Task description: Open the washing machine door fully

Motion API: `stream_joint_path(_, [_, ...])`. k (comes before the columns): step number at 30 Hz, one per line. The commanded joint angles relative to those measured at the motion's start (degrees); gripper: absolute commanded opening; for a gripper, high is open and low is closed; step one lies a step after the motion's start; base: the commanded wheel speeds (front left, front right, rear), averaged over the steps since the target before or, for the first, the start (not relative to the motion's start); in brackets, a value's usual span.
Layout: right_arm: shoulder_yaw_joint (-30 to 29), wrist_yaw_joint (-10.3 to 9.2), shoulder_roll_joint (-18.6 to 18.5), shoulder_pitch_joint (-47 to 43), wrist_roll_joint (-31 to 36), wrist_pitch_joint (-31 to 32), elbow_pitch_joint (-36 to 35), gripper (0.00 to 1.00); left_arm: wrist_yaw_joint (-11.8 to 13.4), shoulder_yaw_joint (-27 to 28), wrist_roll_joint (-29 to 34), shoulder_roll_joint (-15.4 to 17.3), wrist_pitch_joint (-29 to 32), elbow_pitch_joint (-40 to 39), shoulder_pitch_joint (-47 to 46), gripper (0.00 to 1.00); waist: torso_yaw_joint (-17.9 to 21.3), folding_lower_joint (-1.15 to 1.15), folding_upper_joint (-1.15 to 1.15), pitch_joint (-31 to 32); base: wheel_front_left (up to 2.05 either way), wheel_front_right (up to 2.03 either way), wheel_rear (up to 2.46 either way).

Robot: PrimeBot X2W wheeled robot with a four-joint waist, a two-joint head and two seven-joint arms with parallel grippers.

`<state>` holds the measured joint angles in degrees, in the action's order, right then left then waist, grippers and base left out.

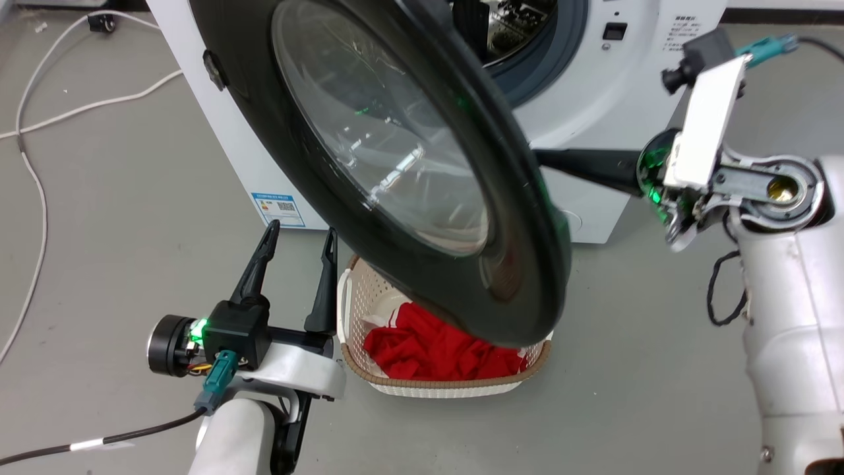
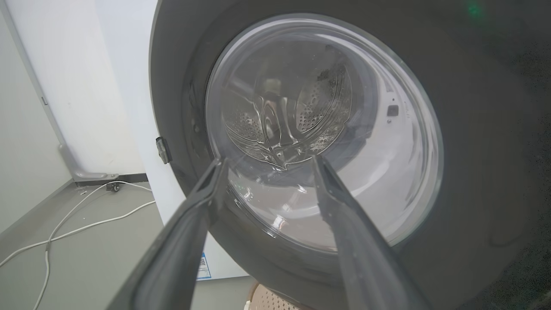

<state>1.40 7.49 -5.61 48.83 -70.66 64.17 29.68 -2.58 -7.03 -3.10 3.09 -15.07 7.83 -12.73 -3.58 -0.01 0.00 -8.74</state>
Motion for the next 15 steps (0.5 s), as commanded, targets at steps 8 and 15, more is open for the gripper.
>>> stream_joint_path(8, [3.0,0.0,2.5,-5.4,-2.7,1.2,-4.1,0.0,-0.4,-0.3,0.4,0.1,-0.2,0.2,1.2,1.0,-0.1,0.01,0.0,1.3,0.0,0.0,0.0])
stream_joint_path(15, [8.0,0.0,2.9,-8.5,-6.5,0.5,-7.2,0.0,-0.7,-0.4,0.3,0.0,-0.2,0.3,1.8,1.0,0.0,0.01,0.0,2.1,0.0,0.0,0.0])
